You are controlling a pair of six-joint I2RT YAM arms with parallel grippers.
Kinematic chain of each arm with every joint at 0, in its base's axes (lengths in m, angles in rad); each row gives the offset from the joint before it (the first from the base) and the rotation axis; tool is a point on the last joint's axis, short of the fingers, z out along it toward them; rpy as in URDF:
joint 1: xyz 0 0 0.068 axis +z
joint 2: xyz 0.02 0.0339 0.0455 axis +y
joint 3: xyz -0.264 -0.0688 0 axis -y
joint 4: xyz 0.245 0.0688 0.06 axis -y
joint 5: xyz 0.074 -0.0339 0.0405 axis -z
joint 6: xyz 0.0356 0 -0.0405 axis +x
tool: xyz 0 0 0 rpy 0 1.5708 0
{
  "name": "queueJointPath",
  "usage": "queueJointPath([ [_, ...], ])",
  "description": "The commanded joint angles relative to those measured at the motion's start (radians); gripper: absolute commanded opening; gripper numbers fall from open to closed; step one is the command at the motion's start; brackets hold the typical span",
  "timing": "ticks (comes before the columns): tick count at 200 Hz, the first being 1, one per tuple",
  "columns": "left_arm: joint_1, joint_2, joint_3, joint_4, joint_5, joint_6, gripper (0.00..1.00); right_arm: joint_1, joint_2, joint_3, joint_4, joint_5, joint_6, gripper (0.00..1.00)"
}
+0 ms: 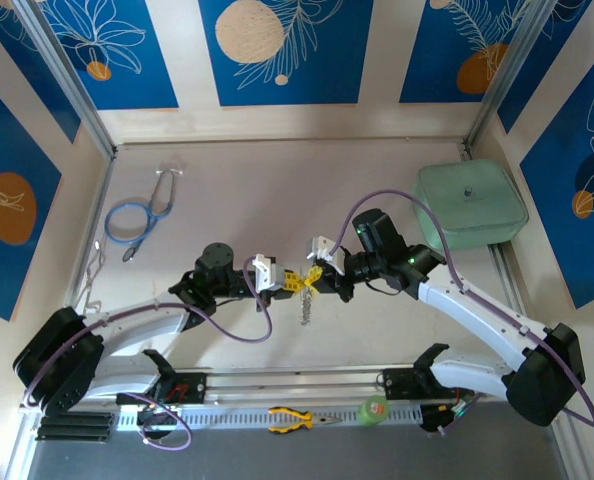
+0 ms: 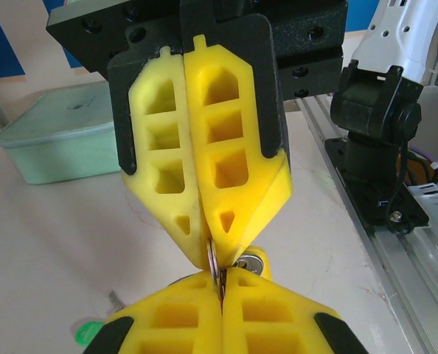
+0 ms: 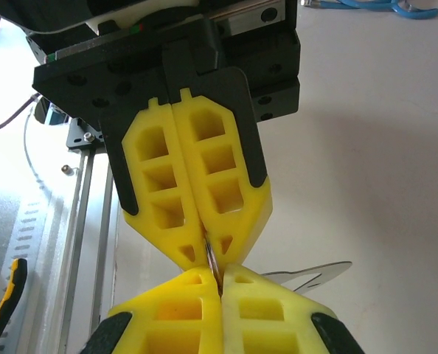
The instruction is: Put the keys on the keyring
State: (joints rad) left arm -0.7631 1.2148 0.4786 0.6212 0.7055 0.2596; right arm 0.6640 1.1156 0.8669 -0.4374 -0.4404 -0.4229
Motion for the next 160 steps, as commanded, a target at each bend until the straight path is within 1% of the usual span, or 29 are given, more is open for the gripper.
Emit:
queueJointPath([
  [1, -0.008, -0.015, 0.005, 0.066, 0.029, 0.002, 0.0, 0.009, 0.0, 0.032, -0.029, 0.02, -0.024, 0.0],
  [19, -0.007, -0.014, 0.006, 0.065, 0.023, 0.001, 0.0, 0.009, 0.0, 0.034, -0.031, 0.018, -0.037, 0.0],
  [45, -0.008, -0.022, 0.006, 0.05, 0.006, 0.007, 0.12, 0.009, 0.002, 0.041, -0.034, 0.013, -0.055, 0.0],
  [57, -0.008, -0.025, 0.007, 0.037, 0.0, 0.01, 0.16, 0.009, 0.006, 0.051, -0.047, 0.012, -0.065, 0.0],
  [65, -0.007, -0.026, 0.008, 0.026, -0.004, 0.011, 0.22, 0.01, 0.009, 0.059, -0.058, 0.014, -0.071, 0.0],
  [72, -0.008, -0.027, 0.009, 0.015, -0.007, 0.012, 0.24, 0.011, 0.01, 0.065, -0.066, 0.019, -0.075, 0.0],
  [94, -0.008, -0.033, 0.02, -0.034, -0.015, 0.029, 0.26, 0.021, 0.013, 0.088, -0.104, 0.059, -0.105, 0.0],
  [131, -0.008, -0.049, 0.043, -0.112, -0.026, 0.067, 0.26, 0.064, 0.054, 0.157, -0.222, 0.174, -0.183, 0.0],
  [160, -0.007, -0.042, 0.055, -0.124, -0.023, 0.078, 0.25, 0.107, 0.094, 0.201, -0.265, 0.236, -0.22, 0.0],
])
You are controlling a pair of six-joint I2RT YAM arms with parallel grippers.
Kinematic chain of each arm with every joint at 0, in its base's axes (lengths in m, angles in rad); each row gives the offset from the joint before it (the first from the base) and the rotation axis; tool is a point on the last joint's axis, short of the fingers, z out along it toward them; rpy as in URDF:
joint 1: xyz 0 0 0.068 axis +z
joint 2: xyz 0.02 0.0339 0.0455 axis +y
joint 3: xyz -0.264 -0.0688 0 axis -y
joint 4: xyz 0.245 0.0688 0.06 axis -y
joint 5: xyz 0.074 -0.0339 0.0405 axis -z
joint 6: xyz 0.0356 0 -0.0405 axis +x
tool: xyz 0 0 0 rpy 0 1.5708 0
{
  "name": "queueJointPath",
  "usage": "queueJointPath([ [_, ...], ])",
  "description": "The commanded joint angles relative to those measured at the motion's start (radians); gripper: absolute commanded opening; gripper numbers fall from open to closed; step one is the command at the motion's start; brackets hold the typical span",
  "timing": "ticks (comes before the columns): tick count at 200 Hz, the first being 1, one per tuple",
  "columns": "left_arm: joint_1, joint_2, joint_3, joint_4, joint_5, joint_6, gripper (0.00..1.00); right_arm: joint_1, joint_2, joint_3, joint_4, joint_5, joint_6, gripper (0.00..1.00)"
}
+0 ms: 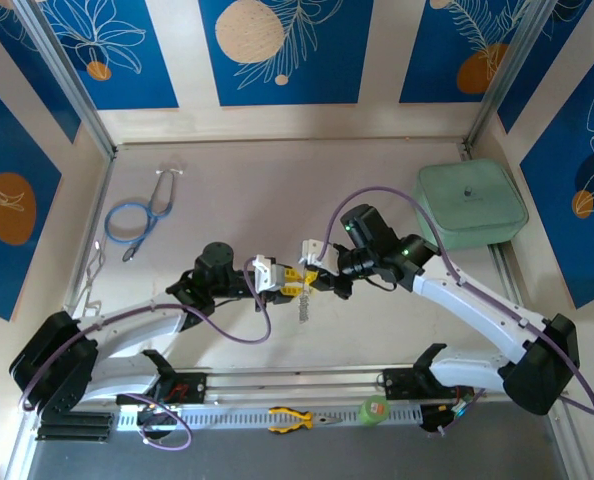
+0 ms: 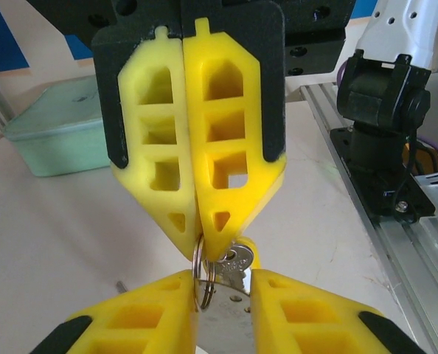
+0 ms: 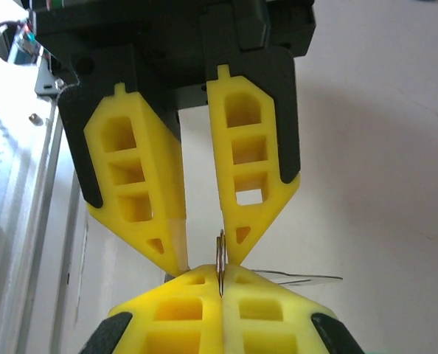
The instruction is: Put the keys on the keyring
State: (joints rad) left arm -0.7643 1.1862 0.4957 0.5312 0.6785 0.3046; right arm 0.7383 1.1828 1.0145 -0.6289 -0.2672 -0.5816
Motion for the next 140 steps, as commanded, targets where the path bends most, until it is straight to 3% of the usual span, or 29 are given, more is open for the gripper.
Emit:
queueJointPath([
  [1, -0.007, -0.013, 0.038, -0.034, 0.004, 0.033, 0.25, 0.033, 0.027, 0.053, -0.073, 0.063, -0.061, 0.0],
  [29, -0.007, -0.008, 0.044, -0.034, 0.011, 0.033, 0.18, 0.056, 0.056, 0.083, -0.091, 0.073, -0.072, 0.0],
  [65, -0.007, -0.014, 0.043, -0.034, 0.006, 0.044, 0.0, 0.041, 0.046, 0.07, -0.072, 0.028, -0.027, 0.0],
  [70, -0.006, -0.019, 0.04, -0.033, 0.004, 0.046, 0.0, 0.022, 0.032, 0.06, -0.056, 0.01, -0.003, 0.05],
  [79, -0.007, -0.024, 0.035, -0.028, 0.0, 0.048, 0.0, -0.017, -0.002, 0.035, -0.022, -0.036, 0.054, 0.19],
  [86, -0.007, -0.029, 0.03, -0.019, -0.002, 0.051, 0.0, -0.052, -0.032, 0.013, 0.002, -0.079, 0.108, 0.24],
  [106, -0.006, -0.036, 0.013, 0.021, -0.009, 0.047, 0.0, -0.122, -0.106, -0.037, 0.05, -0.162, 0.283, 0.27],
  [140, -0.006, -0.023, -0.014, 0.106, -0.016, 0.021, 0.0, -0.14, -0.153, -0.105, 0.089, -0.204, 0.672, 0.29],
])
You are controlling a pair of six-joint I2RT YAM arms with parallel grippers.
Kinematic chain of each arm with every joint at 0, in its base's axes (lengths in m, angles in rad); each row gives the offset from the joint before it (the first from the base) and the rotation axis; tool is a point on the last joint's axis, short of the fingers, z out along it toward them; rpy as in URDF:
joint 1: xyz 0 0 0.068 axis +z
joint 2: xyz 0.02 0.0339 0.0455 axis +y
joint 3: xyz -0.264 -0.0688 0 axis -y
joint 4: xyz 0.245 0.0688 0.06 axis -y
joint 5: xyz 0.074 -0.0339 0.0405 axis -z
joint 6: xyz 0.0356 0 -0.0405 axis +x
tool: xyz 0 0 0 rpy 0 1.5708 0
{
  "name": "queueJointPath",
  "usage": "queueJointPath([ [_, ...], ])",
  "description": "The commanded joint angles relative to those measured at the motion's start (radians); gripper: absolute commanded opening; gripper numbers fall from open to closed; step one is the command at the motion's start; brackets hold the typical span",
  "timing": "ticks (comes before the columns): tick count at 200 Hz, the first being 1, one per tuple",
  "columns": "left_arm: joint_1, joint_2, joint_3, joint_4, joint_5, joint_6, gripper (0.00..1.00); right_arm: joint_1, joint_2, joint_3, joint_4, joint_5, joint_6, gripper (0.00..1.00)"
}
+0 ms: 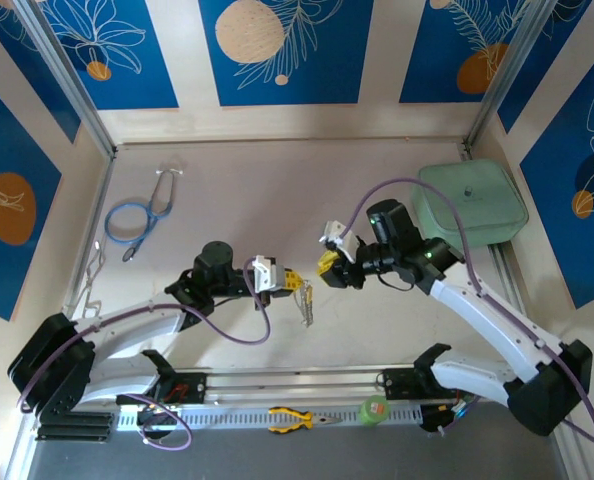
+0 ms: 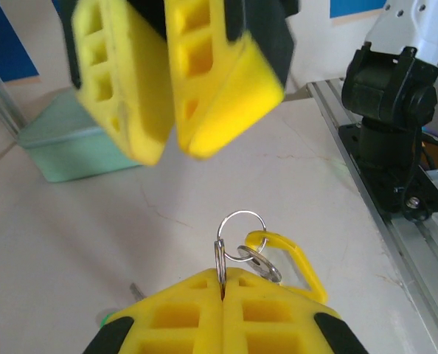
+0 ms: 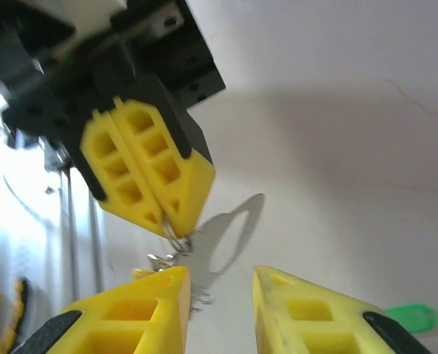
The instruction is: Put the keys on the keyring
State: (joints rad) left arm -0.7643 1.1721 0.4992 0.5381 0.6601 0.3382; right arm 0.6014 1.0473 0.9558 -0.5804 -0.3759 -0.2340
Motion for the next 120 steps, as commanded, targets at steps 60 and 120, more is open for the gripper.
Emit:
queueJointPath([
  [60, -0.007, 0.0, -0.003, 0.082, -0.037, -0.016, 0.0, -0.004, 0.045, -0.024, 0.0, -0.157, 0.589, 0.31],
  [120, -0.006, 0.006, 0.007, 0.054, -0.054, -0.008, 0.0, -0.008, 0.092, 0.003, -0.016, -0.165, 0.604, 0.28],
])
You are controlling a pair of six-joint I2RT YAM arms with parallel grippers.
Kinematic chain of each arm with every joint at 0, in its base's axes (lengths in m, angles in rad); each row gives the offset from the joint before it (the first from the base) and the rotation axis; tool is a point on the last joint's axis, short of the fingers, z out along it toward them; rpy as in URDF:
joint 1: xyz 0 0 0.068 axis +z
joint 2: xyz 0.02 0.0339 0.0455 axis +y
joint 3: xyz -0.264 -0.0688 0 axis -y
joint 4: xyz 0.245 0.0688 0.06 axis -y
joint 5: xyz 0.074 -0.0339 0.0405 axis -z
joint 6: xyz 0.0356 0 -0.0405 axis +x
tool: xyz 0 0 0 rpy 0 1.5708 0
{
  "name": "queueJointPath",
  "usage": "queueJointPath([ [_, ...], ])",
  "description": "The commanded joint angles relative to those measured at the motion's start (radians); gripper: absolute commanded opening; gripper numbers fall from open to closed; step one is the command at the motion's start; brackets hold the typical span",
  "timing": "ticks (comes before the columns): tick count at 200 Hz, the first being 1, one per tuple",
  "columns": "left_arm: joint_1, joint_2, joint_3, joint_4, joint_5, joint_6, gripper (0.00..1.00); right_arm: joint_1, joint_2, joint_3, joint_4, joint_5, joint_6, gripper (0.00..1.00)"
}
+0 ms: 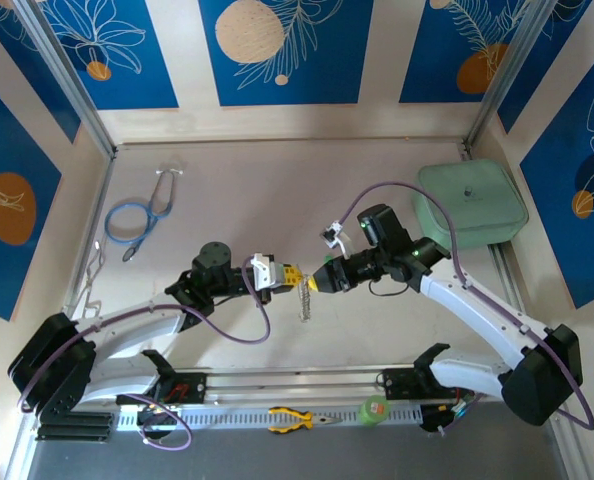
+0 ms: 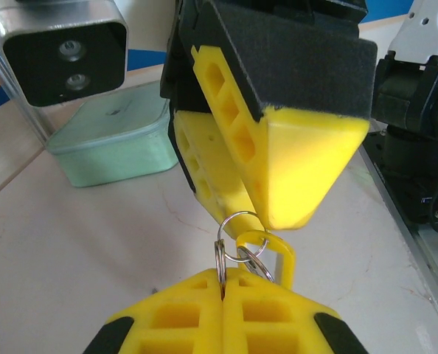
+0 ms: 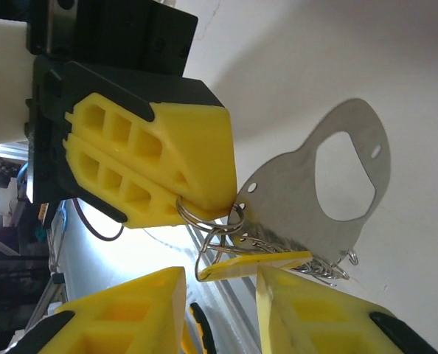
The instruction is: Put the keys on the keyring
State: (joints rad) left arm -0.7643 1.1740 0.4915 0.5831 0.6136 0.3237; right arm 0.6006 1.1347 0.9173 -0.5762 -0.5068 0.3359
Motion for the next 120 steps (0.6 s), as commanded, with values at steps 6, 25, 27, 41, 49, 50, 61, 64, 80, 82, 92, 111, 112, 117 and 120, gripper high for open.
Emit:
queueJointPath([
  [6, -0.006, 0.004, 0.015, 0.01, -0.005, 0.007, 0.0, -0.007, 0.006, 0.043, -0.015, -0.031, 0.034, 0.27],
  [25, -0.006, 0.002, 0.013, 0.006, -0.004, 0.007, 0.0, -0.007, 0.011, 0.052, -0.007, -0.008, 0.034, 0.24],
  [27, -0.007, 0.002, 0.014, 0.006, -0.004, 0.006, 0.0, -0.007, 0.012, 0.053, -0.007, -0.004, 0.036, 0.23],
  [41, -0.007, 0.002, 0.013, 0.004, -0.002, 0.005, 0.0, -0.006, 0.018, 0.063, -0.004, 0.003, 0.036, 0.22],
  [49, -0.007, 0.001, 0.014, 0.003, -0.001, 0.004, 0.0, -0.003, 0.02, 0.065, -0.001, 0.002, 0.037, 0.21],
  [50, -0.007, 0.001, 0.014, 0.004, -0.001, 0.004, 0.0, -0.003, 0.022, 0.066, -0.001, 0.002, 0.036, 0.21],
  [61, -0.006, 0.001, 0.014, 0.003, -0.002, 0.002, 0.0, 0.0, 0.026, 0.069, -0.004, 0.006, 0.031, 0.19],
  [64, -0.006, 0.001, 0.013, 0.004, -0.002, 0.003, 0.0, 0.001, 0.028, 0.069, -0.006, 0.007, 0.029, 0.18],
  [80, -0.006, 0.0, 0.014, 0.004, -0.001, 0.002, 0.0, 0.003, 0.034, 0.071, -0.015, 0.007, 0.022, 0.15],
  [82, -0.006, 0.001, 0.014, 0.005, -0.001, 0.003, 0.0, 0.002, 0.034, 0.071, -0.016, 0.007, 0.021, 0.14],
  [92, -0.006, 0.001, 0.016, 0.003, 0.002, 0.002, 0.0, 0.002, 0.036, 0.07, -0.021, 0.005, 0.018, 0.12],
  [111, -0.006, -0.001, 0.013, 0.004, 0.002, 0.003, 0.0, 0.0, 0.036, 0.072, -0.032, 0.009, 0.011, 0.08],
  [112, -0.006, -0.002, 0.015, 0.004, 0.001, 0.002, 0.0, 0.0, 0.036, 0.072, -0.032, 0.009, 0.011, 0.07],
  [117, -0.007, -0.001, 0.014, 0.004, 0.0, 0.002, 0.0, -0.002, 0.037, 0.074, -0.034, 0.013, 0.012, 0.05],
  [120, -0.007, -0.002, 0.013, 0.004, 0.001, 0.002, 0.0, -0.004, 0.036, 0.075, -0.035, 0.014, 0.012, 0.04],
])
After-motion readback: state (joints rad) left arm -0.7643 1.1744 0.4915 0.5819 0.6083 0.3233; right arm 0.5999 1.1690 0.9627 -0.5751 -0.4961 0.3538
